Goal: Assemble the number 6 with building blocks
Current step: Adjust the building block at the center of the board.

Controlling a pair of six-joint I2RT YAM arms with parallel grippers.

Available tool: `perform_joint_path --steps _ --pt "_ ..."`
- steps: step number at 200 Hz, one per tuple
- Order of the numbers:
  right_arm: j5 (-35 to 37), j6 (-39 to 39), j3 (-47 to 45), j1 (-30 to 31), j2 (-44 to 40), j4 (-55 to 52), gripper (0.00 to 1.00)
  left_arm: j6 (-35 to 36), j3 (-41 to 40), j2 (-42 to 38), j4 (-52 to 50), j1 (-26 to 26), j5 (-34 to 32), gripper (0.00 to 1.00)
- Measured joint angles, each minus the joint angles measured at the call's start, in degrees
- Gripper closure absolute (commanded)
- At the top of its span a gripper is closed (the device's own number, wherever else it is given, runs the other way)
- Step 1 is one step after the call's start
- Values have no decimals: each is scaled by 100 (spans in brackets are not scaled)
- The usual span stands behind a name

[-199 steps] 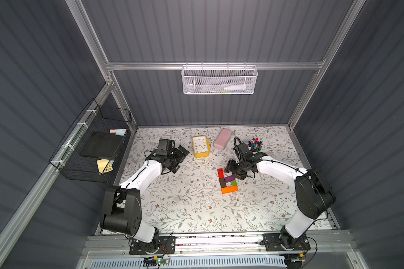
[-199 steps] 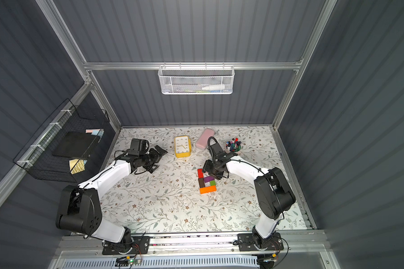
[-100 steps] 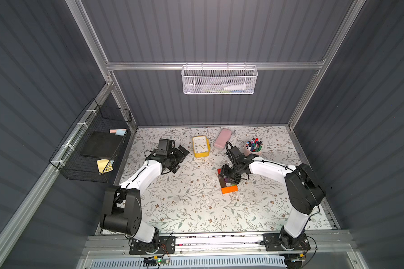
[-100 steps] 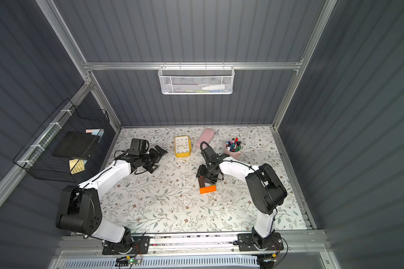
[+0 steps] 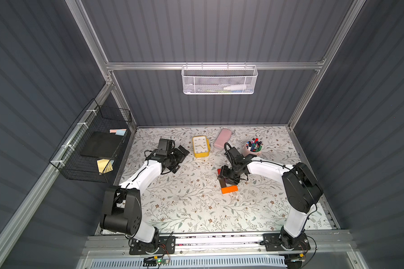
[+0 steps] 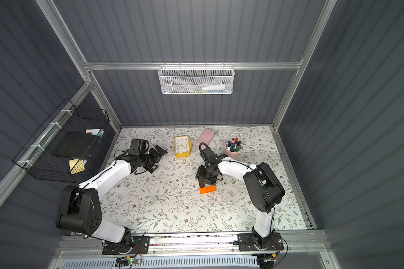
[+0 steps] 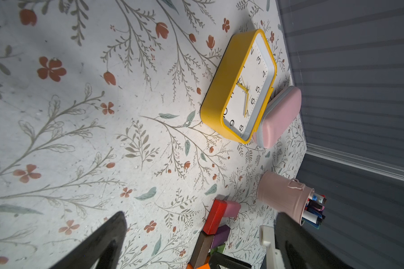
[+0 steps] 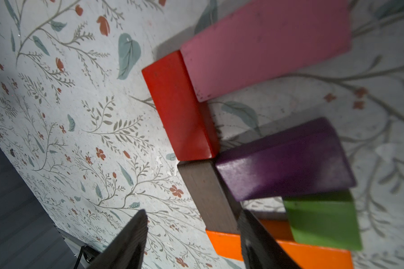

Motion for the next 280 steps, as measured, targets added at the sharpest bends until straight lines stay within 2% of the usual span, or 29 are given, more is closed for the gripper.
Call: perform_joint_path --steps 234,280 --pt "15 -7 157 33 247 -2 36 26 0 0 -2 0 13 1" --pt "201 -48 402 33 138 -323 37 24 0 0 2 0 11 1"
